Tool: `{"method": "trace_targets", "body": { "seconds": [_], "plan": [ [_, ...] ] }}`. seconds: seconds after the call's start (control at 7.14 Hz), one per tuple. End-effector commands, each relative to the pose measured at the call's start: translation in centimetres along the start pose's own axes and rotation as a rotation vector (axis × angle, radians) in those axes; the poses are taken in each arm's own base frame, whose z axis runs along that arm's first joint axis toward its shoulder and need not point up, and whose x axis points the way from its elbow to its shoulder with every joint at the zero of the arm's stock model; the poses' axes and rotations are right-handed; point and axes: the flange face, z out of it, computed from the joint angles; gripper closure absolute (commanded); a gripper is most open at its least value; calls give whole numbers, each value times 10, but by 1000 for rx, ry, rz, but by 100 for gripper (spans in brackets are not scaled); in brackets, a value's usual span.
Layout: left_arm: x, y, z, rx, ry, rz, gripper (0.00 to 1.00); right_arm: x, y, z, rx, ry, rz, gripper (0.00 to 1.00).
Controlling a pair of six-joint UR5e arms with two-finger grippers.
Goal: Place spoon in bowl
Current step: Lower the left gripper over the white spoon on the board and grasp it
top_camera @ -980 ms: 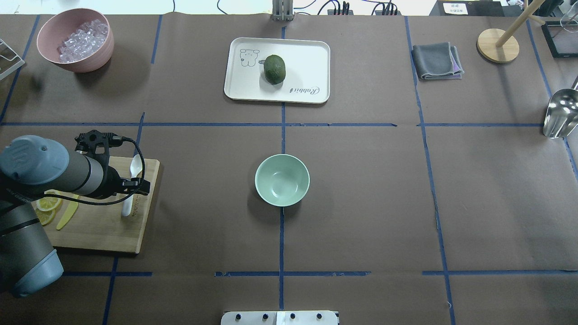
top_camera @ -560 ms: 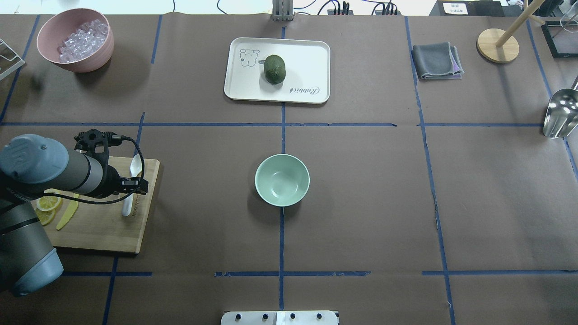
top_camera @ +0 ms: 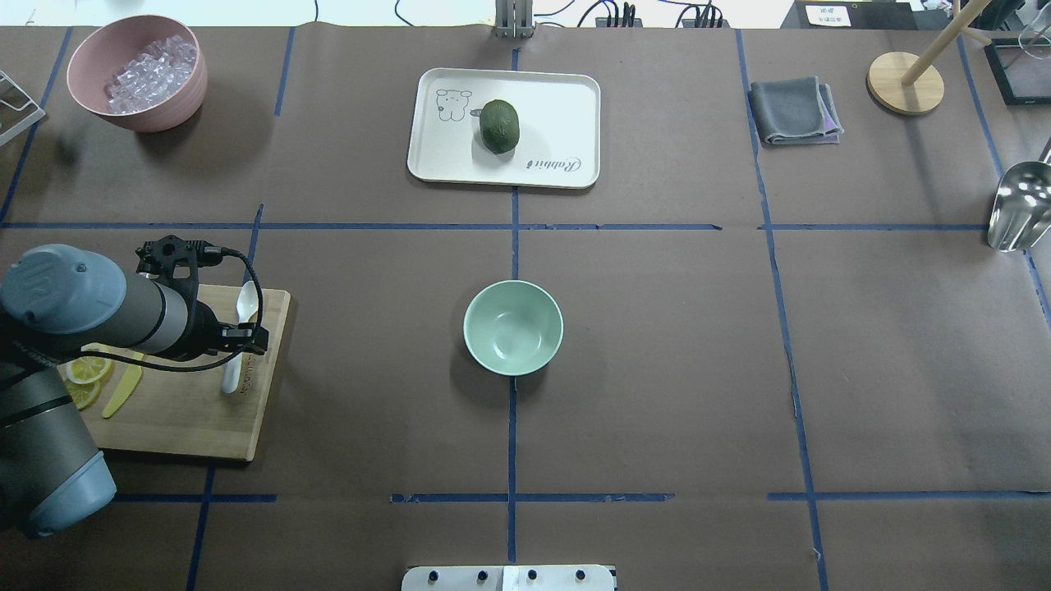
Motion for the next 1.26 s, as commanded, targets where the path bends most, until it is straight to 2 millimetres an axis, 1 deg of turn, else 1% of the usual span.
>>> {"method": "trace_targets", "body": {
  "seconds": [0.0, 0.14, 0.28, 0.42, 0.84, 0.98, 1.12],
  "plan": [
    [0, 0, 0, 0, 0, 0, 45, 1, 0, 1, -2, 0, 3, 0],
    [0, 0, 0, 0, 0, 0, 51, 0, 0, 0, -1, 0, 2, 0],
    [0, -1, 0, 1, 0, -1, 63, 0, 0, 0, -1, 0, 2, 0],
    [1, -1, -4, 4, 5, -1, 77, 0, 0, -1, 2, 0, 2, 0],
    [1, -1, -7, 6, 8, -2, 91, 1, 0, 1, -2, 0, 3, 0],
    [1, -2, -9, 9, 13, -3, 94, 2, 0, 0, 0, 1, 5, 0],
    [0, -9, -22, 8, 29, -16, 98, 2, 0, -1, 3, 1, 5, 0]
  ]
}}
